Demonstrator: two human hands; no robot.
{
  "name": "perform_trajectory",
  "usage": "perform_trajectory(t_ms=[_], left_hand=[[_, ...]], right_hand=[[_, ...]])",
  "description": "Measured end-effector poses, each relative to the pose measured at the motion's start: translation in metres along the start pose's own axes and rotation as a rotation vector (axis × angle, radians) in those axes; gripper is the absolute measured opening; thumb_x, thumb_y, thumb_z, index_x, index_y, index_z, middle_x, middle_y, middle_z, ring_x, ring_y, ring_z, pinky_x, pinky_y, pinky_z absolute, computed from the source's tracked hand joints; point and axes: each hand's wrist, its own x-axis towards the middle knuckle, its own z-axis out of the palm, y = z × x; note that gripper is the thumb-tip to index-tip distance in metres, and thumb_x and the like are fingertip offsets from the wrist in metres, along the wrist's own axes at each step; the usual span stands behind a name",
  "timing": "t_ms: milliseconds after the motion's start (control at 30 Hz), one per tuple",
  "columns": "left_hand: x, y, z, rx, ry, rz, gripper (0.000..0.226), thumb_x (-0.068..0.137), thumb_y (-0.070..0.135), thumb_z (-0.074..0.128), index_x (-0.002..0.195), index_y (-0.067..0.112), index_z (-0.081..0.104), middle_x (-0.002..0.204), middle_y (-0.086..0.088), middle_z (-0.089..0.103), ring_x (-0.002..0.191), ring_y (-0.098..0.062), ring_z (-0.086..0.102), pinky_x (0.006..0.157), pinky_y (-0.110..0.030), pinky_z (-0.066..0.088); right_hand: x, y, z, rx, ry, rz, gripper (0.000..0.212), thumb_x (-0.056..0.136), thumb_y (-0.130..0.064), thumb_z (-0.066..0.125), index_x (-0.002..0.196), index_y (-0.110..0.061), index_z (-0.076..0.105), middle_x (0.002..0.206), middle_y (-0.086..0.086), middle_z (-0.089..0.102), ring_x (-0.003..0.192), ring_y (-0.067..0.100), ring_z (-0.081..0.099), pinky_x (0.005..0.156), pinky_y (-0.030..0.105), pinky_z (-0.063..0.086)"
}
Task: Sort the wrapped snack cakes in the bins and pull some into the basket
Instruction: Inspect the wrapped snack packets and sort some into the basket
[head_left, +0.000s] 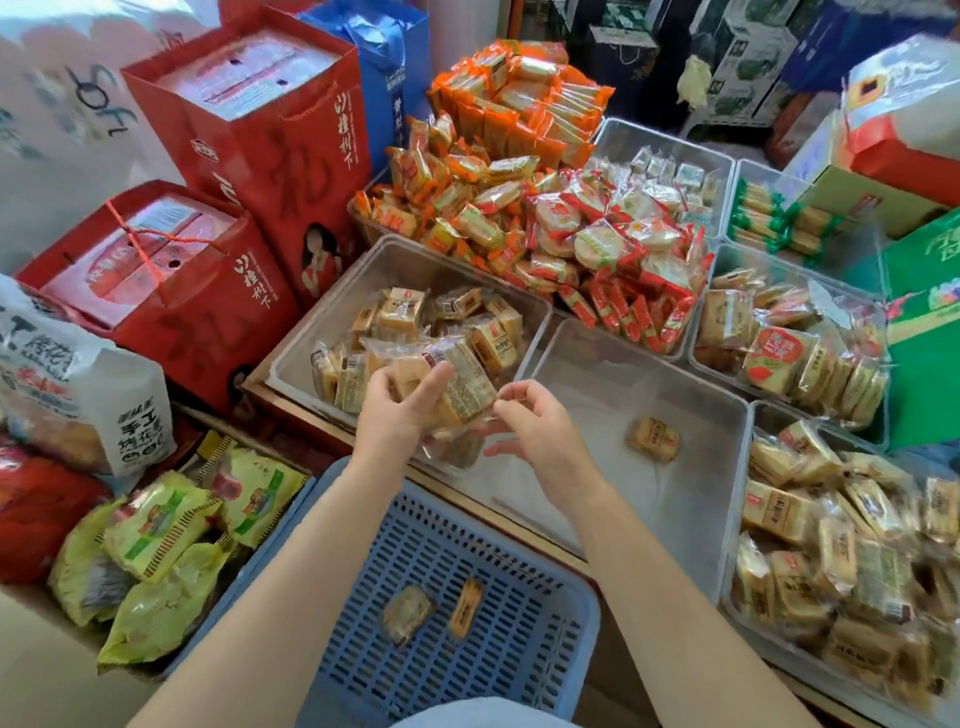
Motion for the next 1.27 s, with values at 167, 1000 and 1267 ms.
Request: perform_trajectory(t_ms=[167,1000,1267], left_hand=[[0.043,0.020,-0.014,0.194,-0.095,0.061,0.084,0.067,0.074,0.076,0.134,0.028,0.056,0.112,0.003,0.074,0.094,-0.017,0.075,0.068,-0.032,0.060],[0.103,-0.052,-0.006,1.095,0.299,0.721,0.049,0.104,0.037,0.041,0.136,0.008,0.063,0.149,-0.020,0.052,0.141,-0.037,0.045,0.123,-0.043,0.014],[0.081,-0.037,0.004,1.221,0.347,0.773,0.059,0.099,0.045,0.043,0.150,0.016,0.047,0.160,-0.013,0.041,0.152,-0.035,0.030,0.125,-0.056,0.001]], right_hand=[[0.042,-0.011,0.011,0.126,-0.066,0.028,0.019,0.099,-0.012,0.063,0.113,-0.009,0.052,0.109,0.020,0.068,0.084,0.026,0.072,0.079,0.046,0.060],[0.132,0.054,0.044,-0.977,0.239,-0.263,0.067,0.099,-0.061,0.019,0.162,-0.038,0.013,0.171,0.006,0.014,0.157,0.027,0.007,0.124,0.044,-0.001],[0.108,0.040,0.015,-0.685,0.227,-0.376,0.062,0.102,-0.053,0.032,0.160,-0.037,0.021,0.168,0.000,0.023,0.156,0.019,0.013,0.125,0.042,0.010]])
